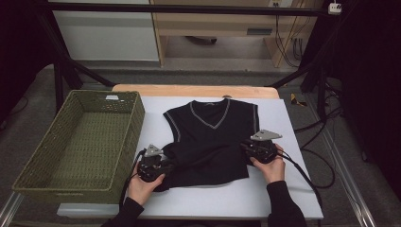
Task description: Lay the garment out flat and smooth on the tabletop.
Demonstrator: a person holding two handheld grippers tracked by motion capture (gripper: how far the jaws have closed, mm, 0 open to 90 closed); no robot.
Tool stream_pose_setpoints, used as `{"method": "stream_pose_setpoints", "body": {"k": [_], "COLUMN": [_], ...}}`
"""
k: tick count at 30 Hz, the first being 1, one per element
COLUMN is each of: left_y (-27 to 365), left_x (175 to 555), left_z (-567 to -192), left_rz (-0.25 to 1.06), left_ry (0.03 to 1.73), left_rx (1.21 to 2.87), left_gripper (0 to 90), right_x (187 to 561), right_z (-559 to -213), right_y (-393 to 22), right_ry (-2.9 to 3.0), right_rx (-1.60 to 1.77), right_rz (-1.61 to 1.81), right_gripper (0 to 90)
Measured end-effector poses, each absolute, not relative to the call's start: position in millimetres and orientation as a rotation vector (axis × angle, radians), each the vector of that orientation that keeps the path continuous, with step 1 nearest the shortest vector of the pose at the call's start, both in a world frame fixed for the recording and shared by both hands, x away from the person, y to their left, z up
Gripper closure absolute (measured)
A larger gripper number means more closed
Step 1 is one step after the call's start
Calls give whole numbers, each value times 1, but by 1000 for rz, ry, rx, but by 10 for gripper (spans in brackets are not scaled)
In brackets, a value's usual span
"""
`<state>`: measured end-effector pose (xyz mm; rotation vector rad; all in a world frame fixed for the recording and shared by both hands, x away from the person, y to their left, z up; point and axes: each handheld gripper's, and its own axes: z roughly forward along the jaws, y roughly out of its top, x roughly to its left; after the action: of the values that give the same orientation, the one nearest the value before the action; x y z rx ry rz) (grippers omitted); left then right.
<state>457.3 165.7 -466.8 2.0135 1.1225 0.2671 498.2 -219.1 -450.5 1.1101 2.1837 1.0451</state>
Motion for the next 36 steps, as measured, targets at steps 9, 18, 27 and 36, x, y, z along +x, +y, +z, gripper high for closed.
{"method": "stream_pose_setpoints", "body": {"k": [9, 18, 27, 36], "left_y": [178, 188, 197, 195], "left_x": [438, 416, 417, 414], "left_z": [-461, -473, -476, -474], "left_rz": [346, 321, 251, 264], "left_ry": [1110, 1173, 1224, 1213], "left_rx": [1998, 2017, 2003, 2013], "left_gripper": [232, 176, 500, 665], "right_x": [445, 430, 443, 449], "right_z": [-432, -464, -476, -483], "right_y": [-246, -232, -226, -224], "right_ry": [2154, 2308, 2307, 2337], "right_rx": [1167, 1237, 1280, 1249], "right_rz": [1271, 1188, 1175, 1126], "right_gripper": [352, 327, 527, 590]}}
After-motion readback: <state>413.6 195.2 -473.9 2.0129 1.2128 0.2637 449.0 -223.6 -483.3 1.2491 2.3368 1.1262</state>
